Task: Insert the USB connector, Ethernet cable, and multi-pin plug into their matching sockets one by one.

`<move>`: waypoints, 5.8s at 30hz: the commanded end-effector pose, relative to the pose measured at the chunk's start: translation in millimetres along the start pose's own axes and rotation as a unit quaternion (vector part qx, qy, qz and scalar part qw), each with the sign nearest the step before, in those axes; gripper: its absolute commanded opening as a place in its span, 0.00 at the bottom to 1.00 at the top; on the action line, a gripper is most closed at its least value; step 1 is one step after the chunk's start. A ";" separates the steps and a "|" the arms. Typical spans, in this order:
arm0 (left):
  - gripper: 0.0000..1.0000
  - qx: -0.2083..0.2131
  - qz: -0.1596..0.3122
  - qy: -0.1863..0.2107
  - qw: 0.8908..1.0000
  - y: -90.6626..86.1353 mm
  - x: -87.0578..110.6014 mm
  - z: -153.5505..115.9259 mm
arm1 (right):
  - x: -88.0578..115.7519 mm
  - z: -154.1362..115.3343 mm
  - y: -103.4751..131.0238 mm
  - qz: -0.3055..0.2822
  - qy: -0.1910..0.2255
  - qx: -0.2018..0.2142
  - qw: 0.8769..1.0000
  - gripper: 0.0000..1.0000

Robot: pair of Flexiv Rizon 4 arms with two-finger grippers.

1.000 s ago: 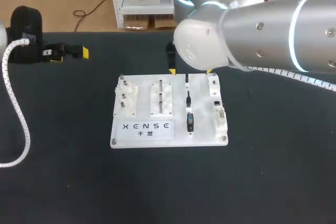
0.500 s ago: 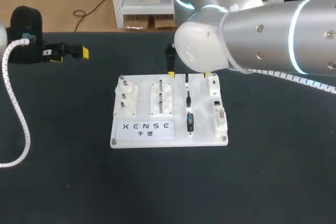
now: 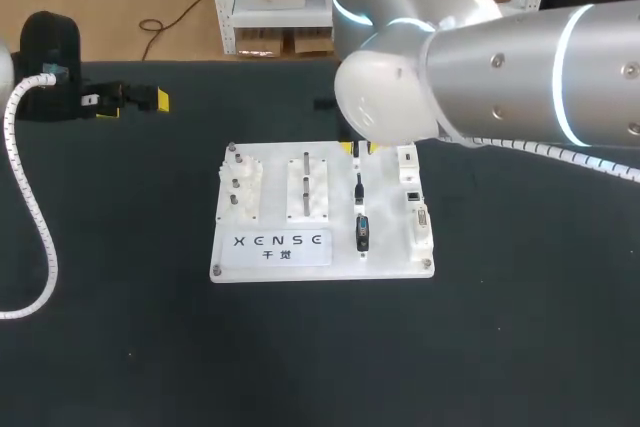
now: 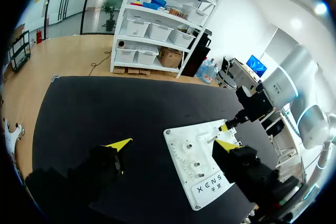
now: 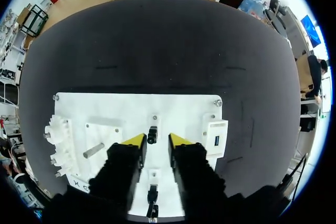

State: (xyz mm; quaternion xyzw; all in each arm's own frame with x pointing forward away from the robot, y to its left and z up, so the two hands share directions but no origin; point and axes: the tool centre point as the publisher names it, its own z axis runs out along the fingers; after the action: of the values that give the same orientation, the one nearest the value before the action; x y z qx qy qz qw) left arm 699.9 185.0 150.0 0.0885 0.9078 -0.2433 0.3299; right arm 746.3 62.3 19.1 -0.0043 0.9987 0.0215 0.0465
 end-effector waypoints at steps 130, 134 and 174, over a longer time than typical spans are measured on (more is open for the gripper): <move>1.00 0.000 0.000 0.000 1.000 0.0 0.0 0.0 | 6.9 -39.3 -49.0 -0.038 -0.078 0.004 0.996 0.00; 1.00 0.000 0.000 0.000 1.000 0.0 0.0 0.0 | 10.1 -34.3 -61.9 -0.032 -0.074 0.013 0.997 0.00; 1.00 0.000 0.000 0.000 1.000 0.0 0.0 0.0 | 8.0 -18.0 -73.0 -0.019 -0.060 0.025 0.998 0.00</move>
State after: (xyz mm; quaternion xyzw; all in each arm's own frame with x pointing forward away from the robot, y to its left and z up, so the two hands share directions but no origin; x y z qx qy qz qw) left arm 699.9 185.0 150.0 0.0885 0.9078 -0.2433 0.3299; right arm 737.5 -12.0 33.7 -0.0214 0.9941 -0.0034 0.1061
